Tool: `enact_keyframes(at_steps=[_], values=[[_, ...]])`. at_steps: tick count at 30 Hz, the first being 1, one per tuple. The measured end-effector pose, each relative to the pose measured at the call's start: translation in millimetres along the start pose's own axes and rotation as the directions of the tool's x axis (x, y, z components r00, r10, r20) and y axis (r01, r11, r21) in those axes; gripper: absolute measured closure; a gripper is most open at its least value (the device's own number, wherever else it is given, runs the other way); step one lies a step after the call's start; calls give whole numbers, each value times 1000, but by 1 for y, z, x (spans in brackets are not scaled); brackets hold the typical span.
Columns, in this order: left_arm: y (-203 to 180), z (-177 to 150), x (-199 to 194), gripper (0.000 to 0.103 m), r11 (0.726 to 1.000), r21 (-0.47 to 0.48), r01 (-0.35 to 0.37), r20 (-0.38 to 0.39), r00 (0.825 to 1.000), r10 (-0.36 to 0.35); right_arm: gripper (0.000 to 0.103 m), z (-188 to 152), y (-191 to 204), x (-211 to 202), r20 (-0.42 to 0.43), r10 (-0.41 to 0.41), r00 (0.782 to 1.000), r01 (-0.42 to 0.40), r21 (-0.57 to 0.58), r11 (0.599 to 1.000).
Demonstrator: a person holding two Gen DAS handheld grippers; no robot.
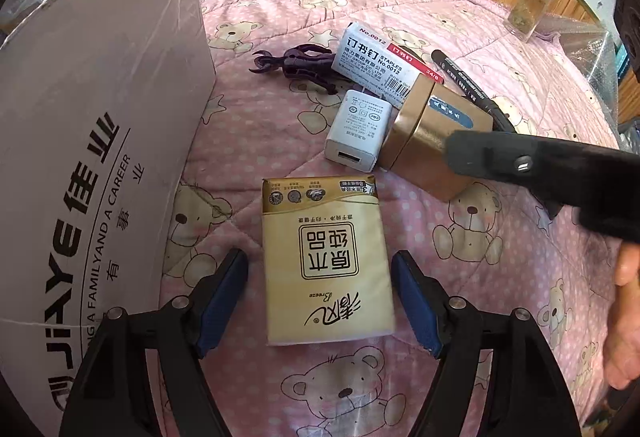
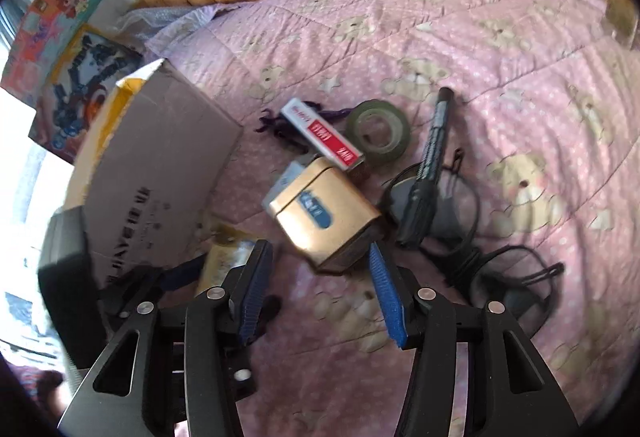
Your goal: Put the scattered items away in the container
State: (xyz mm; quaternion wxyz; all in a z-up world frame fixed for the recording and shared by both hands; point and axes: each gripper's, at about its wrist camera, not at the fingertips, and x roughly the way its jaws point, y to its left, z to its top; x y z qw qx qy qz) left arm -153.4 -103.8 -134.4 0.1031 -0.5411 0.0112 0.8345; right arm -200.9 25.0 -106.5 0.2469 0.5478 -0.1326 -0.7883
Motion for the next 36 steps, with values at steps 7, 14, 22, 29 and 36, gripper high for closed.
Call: enact_keyframes(at_steps=[7,14,22,29,36], values=[[6,-5,-5,28,999,-26,21,2,1000,-21,49,0,35,-18,73,-139,988,150,-185,971],[8,-10,-7,27,999,-30,16,23,1000,-16,45,14,57,26,55,-334,941,314,-514,798],[1,-10,-6,34,1000,-18,4,50,999,-3,50,16,45,38,5,-324,946,290,-459,839],[22,-8,-21,50,992,-83,97,72,993,-91,50,-1,41,5,25,-250,968,245,-314,917],[23,-13,-56,50,985,-88,149,119,983,-138,50,-22,46,-21,59,-196,979,204,-212,956]])
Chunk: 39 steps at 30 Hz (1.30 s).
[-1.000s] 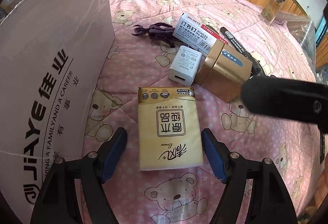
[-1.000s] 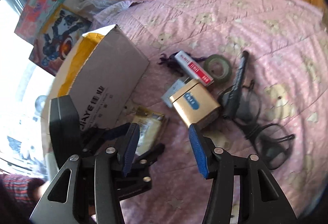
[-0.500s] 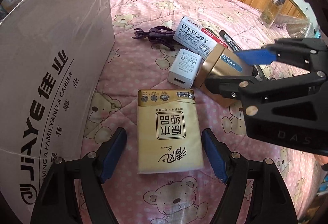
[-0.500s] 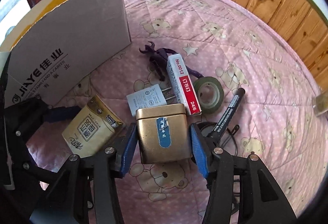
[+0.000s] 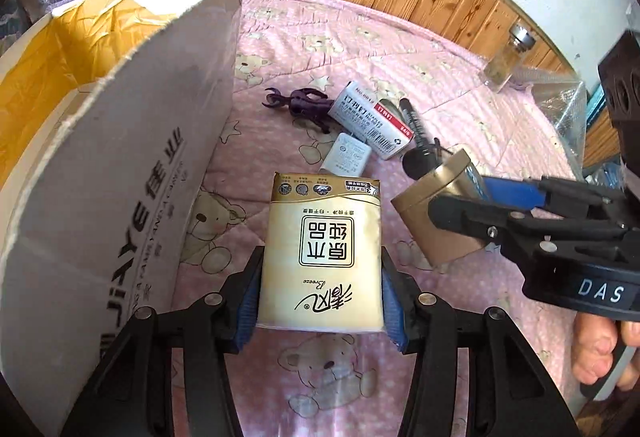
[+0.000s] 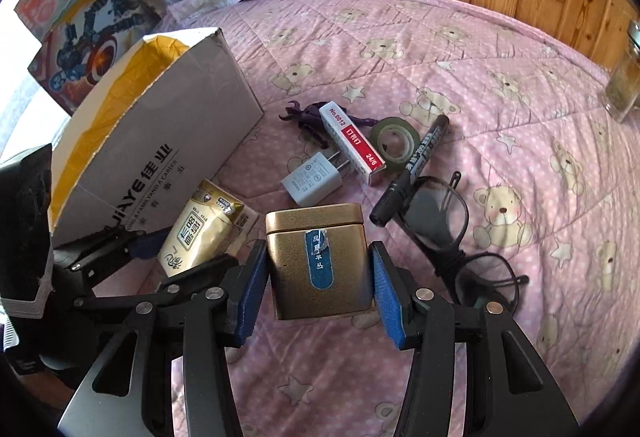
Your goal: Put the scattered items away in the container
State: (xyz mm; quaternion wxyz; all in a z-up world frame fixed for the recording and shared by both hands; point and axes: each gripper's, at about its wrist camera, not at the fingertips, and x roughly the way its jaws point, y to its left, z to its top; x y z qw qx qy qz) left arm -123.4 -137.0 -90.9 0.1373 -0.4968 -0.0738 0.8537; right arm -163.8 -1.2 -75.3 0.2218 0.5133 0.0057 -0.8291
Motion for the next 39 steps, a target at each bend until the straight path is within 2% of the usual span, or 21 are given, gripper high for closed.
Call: enact_keyframes(at_steps=[11,23,39], values=[[1,-14,-42,50,1000,-16,21,32,999,-20,50,-32,8,-32,46,67,997,-73,165,984],[-5,-32,-85,50,999,7,42,81,996,-43,50,-61,48,-63,75,78,994,-90,185,978],[11,-54,-139,50,998,-9,59,151,987,-57,50,-79,101,-106,134,82,988,-104,166,981]])
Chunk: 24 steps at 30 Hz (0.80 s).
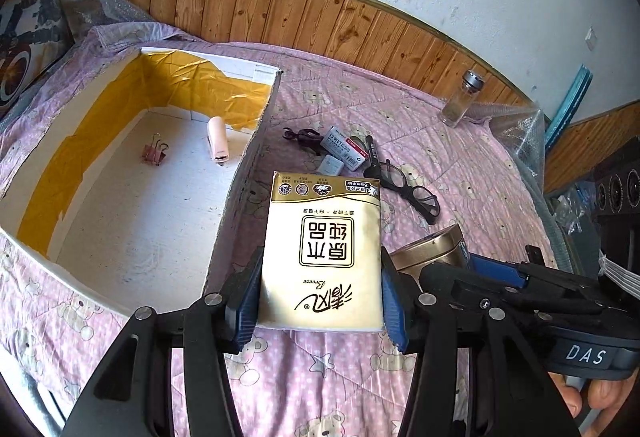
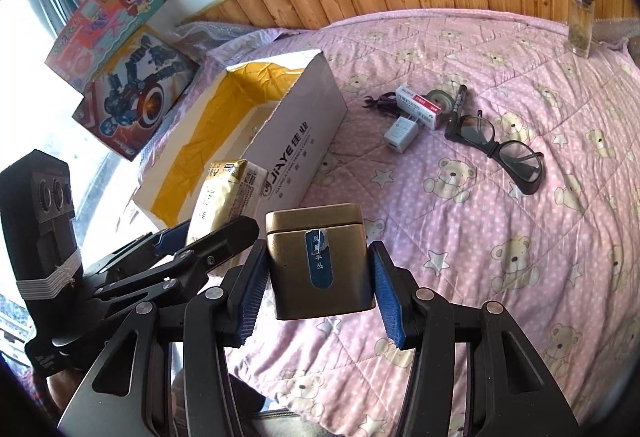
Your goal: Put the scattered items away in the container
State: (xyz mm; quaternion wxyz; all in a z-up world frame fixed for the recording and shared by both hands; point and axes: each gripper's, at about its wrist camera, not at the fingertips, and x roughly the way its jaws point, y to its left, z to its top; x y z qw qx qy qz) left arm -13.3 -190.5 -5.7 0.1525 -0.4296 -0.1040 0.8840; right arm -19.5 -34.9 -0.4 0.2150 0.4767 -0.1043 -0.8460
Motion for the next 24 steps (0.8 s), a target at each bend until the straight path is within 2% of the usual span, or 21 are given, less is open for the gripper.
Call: enact_keyframes(at_steps=[24], values=[[15,-17,-70,50,999,-25,22,97,995,-19,50,-19,64,-37,60,10,998,-5,-77,997]])
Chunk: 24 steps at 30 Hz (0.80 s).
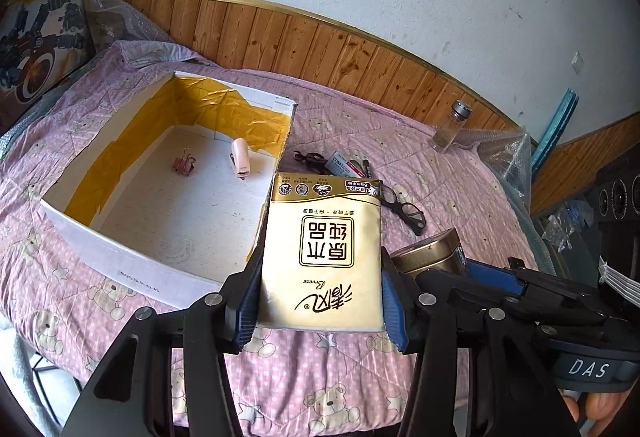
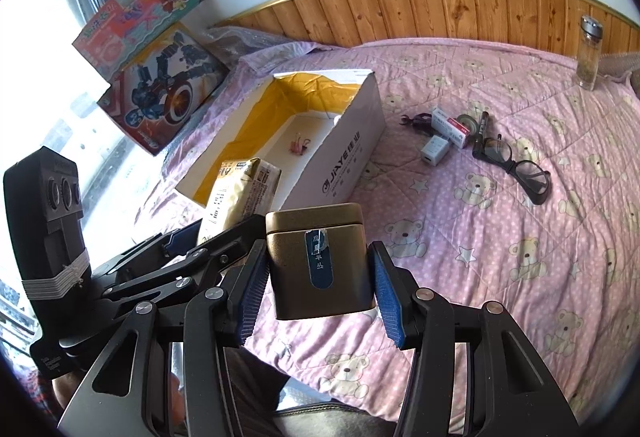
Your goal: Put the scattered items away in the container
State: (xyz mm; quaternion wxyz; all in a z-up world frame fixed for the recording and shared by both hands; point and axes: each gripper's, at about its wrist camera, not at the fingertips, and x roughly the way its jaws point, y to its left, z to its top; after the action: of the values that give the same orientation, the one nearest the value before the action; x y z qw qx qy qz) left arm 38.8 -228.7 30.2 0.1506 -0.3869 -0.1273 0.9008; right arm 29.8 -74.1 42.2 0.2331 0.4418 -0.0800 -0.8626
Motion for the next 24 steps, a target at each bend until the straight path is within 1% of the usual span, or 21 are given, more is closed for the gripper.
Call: enact_keyframes(at_steps=[9,15,24], values=[[16,-2,-18,50,1000,-26,-17,27,999,18,50,4,26,-2,10,24,1000,-23,-40,999],[36,0,-25,50,997,-65,-31,34,999,33,50,10,39,7,0,34,999,-34,-62,998],[64,10,-28,50,992,-113,-48,43,998,53,50,25,57,24,-21,47,999,-49,-100,994]])
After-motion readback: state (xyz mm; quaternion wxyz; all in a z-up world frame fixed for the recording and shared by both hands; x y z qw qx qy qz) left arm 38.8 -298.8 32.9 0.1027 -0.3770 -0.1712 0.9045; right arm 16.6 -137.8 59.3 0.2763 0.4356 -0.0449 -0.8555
